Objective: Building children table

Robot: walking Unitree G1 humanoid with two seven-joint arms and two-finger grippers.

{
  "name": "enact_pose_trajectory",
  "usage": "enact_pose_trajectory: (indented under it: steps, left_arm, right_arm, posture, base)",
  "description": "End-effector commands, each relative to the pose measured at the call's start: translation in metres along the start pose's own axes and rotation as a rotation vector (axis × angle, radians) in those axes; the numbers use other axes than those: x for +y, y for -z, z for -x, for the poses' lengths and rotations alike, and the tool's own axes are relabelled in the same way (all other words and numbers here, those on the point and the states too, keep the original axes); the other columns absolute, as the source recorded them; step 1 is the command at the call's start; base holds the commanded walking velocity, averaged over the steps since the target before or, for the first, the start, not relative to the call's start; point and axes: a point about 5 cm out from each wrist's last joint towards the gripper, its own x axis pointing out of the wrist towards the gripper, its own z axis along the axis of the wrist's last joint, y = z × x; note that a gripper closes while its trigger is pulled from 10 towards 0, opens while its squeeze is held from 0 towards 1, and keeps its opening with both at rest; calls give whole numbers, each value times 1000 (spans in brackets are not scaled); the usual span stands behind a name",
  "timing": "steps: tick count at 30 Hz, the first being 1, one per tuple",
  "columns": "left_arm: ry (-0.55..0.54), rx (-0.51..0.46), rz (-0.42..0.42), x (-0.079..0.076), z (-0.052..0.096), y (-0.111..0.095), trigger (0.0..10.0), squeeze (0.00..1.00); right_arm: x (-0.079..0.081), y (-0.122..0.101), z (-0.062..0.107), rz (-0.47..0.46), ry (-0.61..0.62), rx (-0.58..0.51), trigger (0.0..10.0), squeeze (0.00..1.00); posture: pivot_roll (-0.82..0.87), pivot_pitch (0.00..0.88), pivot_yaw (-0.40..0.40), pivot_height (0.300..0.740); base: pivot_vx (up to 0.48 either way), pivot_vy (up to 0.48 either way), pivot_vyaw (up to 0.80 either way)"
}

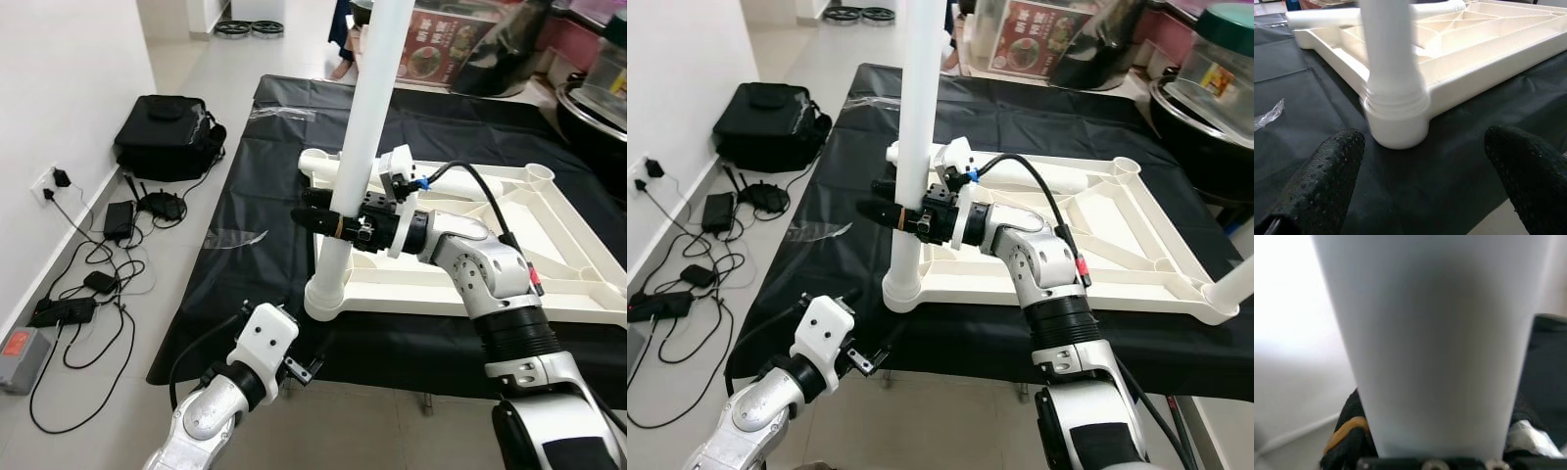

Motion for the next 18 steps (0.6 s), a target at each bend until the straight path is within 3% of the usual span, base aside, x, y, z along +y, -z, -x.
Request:
enact_pose_trajectory:
  steps: [1,2,3,5,7,8,9,10,11,13,14,15,17,18]
  left_arm:
    - [4,12,2,-1,0,3,10000,0]
    - [4,12,2,-1,0,3,10000,0]
    - [4,11,1,-1,0,3,10000,0]
    - [4,11,1,-1,0,3,10000,0]
    - [6,12,0,-1,0,3,10000,0]
    - [6,12,0,-1,0,3,10000,0]
    - [8,12,-1,-1,0,3,10000,0]
    - [8,12,-1,-1,0,3,10000,0]
    - [8,13,-3,-1,0,3,10000,0]
    - [8,13,-3,-1,0,3,10000,0]
    - [8,13,-4,-1,1,2,10000,0]
    - [6,13,-5,-1,1,2,10000,0]
    - [6,13,-5,-1,1,2,10000,0]
    - [7,13,-4,-2,1,2,10000,0]
  right_arm:
    - [-40,4,18,-42,479,1,0,0]
    - [-40,4,18,-42,479,1,0,0]
    - [-49,8,25,-57,676,16,0,0]
    - [-49,8,25,-57,676,16,0,0]
    - [-56,16,37,-62,918,32,0,0]
    - [-56,16,37,-62,918,32,0,0]
    - [-54,21,42,-54,1038,37,0,0]
    - [-54,21,42,-54,1038,37,0,0]
    - [-49,24,46,-55,1131,35,0,0]
    - [-49,24,46,-55,1131,35,0,0]
    - [-41,28,46,-54,1185,42,0,0]
    - [-32,31,37,-80,1159,54,10000,0]
    - [-32,31,37,-80,1159,54,10000,0]
    - [-23,31,22,-88,1071,53,10000,0]
  posture:
    - [148,88,-95,740]
    - [148,88,-95,740]
    - [145,86,-94,740]
    - [145,86,-94,740]
    - [148,89,-95,740]
    - [148,89,-95,740]
    - [148,88,-95,740]
    - [148,88,-95,740]
    - [149,89,-94,740]
    - [149,89,-94,740]
    - [152,90,-97,740]
    - [149,93,-95,740]
    - [149,93,-95,740]
    - [145,94,-94,740]
  base:
    - [0,0,0]
    - [0,0,0]
    - [0,0,0]
    - [0,0,0]
    - [0,0,0]
    - [0,0,0]
    - [0,0,0]
    - [0,0,0]
    - [0,0,0]
    - [0,0,0]
    - [0,0,0]
    - [0,0,0]
    - [0,0,0]
    - [0,0,0]
